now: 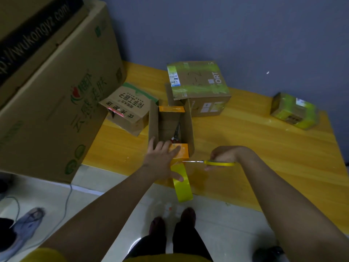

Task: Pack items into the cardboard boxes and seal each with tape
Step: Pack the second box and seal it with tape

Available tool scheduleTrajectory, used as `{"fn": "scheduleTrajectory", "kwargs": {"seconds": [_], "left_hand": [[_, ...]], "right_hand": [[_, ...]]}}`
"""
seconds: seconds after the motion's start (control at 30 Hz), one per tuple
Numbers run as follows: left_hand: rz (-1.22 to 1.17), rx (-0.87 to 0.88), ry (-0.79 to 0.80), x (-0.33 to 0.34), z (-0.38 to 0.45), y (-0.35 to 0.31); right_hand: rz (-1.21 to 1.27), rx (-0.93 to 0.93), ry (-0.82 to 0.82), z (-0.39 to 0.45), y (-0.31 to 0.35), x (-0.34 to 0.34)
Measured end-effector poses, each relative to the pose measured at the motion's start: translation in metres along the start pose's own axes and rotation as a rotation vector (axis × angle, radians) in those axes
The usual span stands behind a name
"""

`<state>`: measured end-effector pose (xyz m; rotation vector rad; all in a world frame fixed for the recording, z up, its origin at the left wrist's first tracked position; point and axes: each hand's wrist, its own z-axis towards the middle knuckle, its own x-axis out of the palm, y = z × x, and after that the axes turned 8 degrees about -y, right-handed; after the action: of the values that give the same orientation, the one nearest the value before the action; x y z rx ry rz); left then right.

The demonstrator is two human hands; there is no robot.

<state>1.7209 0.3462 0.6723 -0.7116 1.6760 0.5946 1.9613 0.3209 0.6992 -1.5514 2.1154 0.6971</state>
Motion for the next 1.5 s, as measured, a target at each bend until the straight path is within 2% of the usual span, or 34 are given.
{"fn": "scheduleTrajectory", "kwargs": {"seconds": [0.47, 0.83, 1.17, 1.33, 1.4, 1.5], "left_hand": [[0.012, -0.026, 0.025, 0.0, 0.006, -0.006], [0.042, -0.063, 0.065, -0.002, 0.01, -0.011], [0.045, -0.106, 0.118, -0.007, 0.012, -0.019], [0.05, -0.122, 0.135, -0.01, 0.014, -0.021], [0.053, -0.126, 0.138, -0.011, 0.015, -0.022], [0.059, -0.129, 0.136, -0.011, 0.014, -0.023]], "right_hand": [[0.129, -0.066, 0.001, 0.02, -0.003, -0.01], [0.335, -0.113, -0.004, 0.028, -0.023, 0.006], [0.239, -0.179, -0.141, 0.023, -0.028, -0.009], [-0.074, -0.032, -0.068, 0.002, -0.038, -0.026], [-0.156, 0.031, -0.136, -0.001, -0.049, -0.017], [-0.135, 0.141, -0.36, 0.009, -0.058, 0.018]]}}
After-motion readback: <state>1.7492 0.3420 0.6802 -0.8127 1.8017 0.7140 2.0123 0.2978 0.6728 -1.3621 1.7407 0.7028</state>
